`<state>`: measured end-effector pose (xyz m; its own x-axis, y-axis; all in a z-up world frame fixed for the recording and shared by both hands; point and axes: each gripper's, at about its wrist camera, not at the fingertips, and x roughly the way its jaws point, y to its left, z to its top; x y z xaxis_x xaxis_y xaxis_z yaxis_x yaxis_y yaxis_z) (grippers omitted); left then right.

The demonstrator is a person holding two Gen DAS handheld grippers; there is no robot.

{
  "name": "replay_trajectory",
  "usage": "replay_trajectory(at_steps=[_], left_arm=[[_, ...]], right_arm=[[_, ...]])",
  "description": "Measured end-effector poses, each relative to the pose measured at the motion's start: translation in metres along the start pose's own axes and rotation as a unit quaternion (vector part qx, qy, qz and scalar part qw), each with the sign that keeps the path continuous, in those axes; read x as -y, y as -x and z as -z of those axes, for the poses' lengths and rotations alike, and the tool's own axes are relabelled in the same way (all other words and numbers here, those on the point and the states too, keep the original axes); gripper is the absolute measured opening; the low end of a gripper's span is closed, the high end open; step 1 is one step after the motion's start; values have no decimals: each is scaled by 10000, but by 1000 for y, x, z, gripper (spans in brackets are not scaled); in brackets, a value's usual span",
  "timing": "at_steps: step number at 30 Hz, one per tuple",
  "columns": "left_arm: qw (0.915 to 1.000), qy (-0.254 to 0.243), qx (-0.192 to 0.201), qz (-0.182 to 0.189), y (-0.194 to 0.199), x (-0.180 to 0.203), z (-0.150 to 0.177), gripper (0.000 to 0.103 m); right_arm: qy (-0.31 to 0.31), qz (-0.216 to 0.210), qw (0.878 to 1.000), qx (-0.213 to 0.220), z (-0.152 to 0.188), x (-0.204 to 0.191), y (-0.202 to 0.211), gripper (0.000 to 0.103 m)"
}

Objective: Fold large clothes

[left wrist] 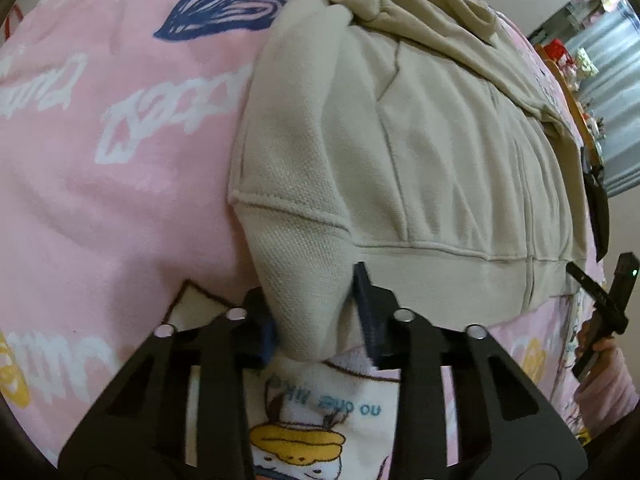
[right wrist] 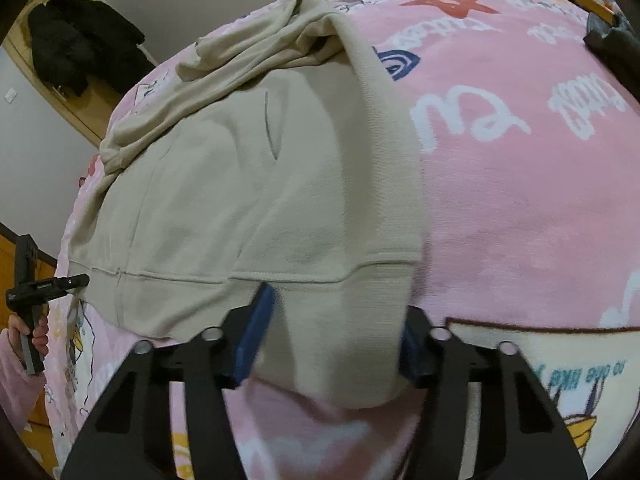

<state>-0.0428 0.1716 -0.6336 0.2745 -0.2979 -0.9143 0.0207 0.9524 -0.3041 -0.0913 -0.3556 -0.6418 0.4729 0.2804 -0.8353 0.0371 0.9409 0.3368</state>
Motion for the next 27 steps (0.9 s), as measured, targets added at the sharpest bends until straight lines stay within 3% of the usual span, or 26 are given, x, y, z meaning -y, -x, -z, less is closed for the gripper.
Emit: replay_trajectory(at_steps=[2, 4, 9, 13, 18, 27], left_arm=[[9999, -144, 51, -32, 2, 10, -2, 14], [9997, -208, 126, -94, 6, 19, -4, 11], [9986, -420, 332, 11, 25, 39, -13, 9], [9984, -285, 480, 110, 54, 50, -38, 8], [9980, -55, 620, 54, 99, 70, -83, 8], [9876, 439, 1499, 158, 204, 91, -181, 8]], right_arm=[[116, 27, 9999, 3, -1, -2, 4, 29], [195, -55, 9998, -1, -3, -5, 9, 16], [263, -304, 9992, 46, -19, -13, 22, 12], [22, -648, 9978, 150, -50, -17, 39, 11], [-298, -919, 9949, 278, -124, -30, 81, 10], [-273, -847, 9912, 977, -265, -57, 164, 10]])
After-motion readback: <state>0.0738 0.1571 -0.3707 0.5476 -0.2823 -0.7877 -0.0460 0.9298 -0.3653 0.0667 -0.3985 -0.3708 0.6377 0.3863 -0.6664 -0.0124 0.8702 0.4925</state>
